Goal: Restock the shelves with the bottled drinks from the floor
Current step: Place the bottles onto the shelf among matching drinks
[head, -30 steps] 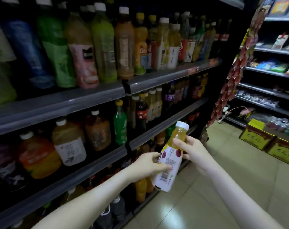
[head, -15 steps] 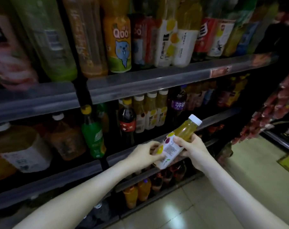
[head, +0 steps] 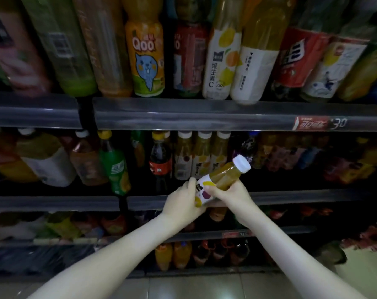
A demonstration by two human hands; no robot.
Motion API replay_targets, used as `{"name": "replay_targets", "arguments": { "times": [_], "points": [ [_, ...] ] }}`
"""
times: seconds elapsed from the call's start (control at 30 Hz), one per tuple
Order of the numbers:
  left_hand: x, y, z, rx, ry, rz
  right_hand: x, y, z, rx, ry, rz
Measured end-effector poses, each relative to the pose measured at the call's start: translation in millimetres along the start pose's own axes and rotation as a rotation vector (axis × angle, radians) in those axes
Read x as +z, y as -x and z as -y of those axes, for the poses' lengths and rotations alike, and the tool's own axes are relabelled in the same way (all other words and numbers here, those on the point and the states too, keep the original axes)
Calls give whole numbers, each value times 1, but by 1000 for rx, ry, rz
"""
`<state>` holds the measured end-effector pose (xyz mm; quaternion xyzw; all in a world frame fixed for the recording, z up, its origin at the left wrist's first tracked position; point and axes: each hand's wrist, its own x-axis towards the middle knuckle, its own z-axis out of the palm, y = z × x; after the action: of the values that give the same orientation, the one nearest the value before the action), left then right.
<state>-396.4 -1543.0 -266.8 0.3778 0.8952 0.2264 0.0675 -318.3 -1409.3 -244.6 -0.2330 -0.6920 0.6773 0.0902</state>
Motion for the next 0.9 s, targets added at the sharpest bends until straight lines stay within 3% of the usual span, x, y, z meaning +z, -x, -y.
{"name": "replay_targets", "arguments": {
  "times": [0.1,0.2,0.33,0.53,0.67,0.8,0.9],
  "points": [
    [-8,6,10,2,25,-72,9,-9,0,-91,89,-58],
    [-18,15,24,7,42,-278,13,-23,0,-199,221,-66],
    [-30,15,44,-181,144,-521,19,-47,7,-202,311,58],
    [-45,-21,58,-321,522,-406,46,-71,7,-149,512,247],
    [-44,-32,62,-323,571,-397,55,-80,16,-153,623,288],
    [-44,-20,71,-247,573,-376,61,-82,12,-122,604,236],
    [-44,0,77,-173,542,-289,67,-81,6,-150,696,101]
  ]
}}
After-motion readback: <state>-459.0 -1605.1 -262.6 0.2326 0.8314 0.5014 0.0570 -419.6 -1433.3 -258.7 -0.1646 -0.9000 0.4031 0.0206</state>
